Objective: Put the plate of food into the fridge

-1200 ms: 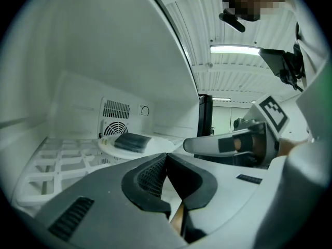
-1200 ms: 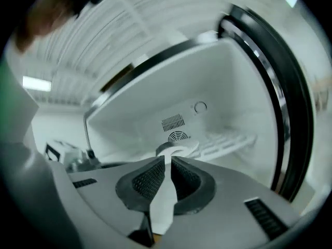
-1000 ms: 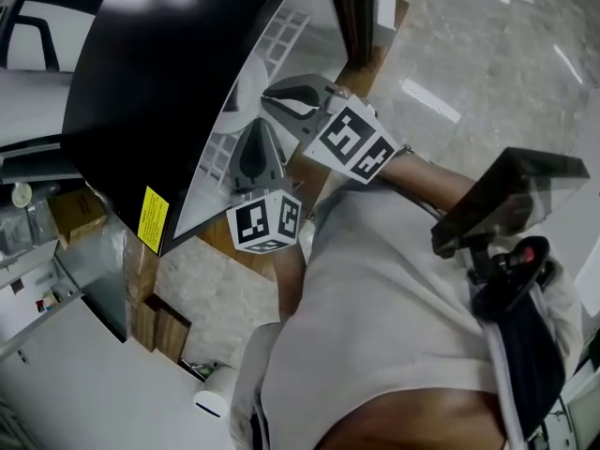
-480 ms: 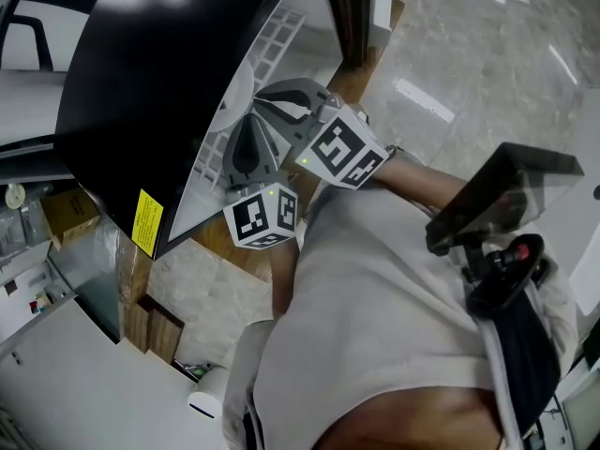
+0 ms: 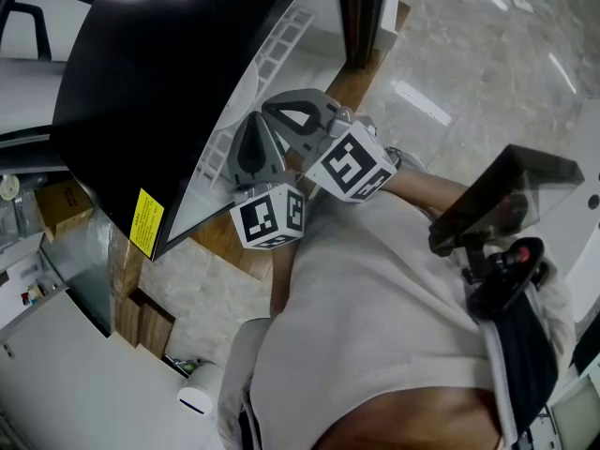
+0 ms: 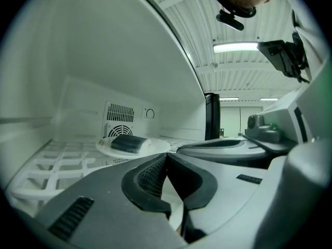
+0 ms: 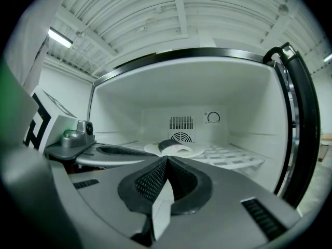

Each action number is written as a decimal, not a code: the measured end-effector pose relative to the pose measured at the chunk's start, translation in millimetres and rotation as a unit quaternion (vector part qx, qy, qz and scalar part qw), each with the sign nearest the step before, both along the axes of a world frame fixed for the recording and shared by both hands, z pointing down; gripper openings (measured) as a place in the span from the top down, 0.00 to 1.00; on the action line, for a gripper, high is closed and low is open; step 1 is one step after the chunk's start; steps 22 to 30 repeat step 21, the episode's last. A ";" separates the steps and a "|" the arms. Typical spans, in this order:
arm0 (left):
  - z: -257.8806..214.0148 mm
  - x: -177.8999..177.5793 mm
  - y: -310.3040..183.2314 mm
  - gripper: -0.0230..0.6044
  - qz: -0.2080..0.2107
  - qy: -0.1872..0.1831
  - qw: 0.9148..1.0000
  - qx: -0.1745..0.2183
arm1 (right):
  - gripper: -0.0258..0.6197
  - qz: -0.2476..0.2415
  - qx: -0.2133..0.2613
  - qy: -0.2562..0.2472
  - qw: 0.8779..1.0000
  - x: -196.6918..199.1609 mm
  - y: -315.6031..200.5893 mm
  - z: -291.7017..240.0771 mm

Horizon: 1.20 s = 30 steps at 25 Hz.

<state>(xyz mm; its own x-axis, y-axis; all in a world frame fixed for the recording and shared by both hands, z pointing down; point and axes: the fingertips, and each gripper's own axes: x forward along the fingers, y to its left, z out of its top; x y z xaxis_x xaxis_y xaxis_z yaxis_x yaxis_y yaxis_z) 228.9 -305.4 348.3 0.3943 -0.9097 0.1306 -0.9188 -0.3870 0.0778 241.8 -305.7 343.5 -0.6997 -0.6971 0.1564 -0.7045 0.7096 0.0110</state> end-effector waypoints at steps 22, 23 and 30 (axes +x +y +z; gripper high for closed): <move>29.7 6.3 13.0 0.94 -0.008 -0.002 1.000 -0.013 | 0.93 0.001 -0.008 0.019 1.000 6.6 17.2 27.4; 29.7 6.3 13.0 0.94 -0.008 -0.002 1.000 -0.013 | 0.93 0.001 -0.008 0.019 1.000 6.6 17.2 27.4; 29.7 6.3 13.0 0.94 -0.008 -0.002 1.000 -0.013 | 0.93 0.001 -0.008 0.019 1.000 6.6 17.2 27.4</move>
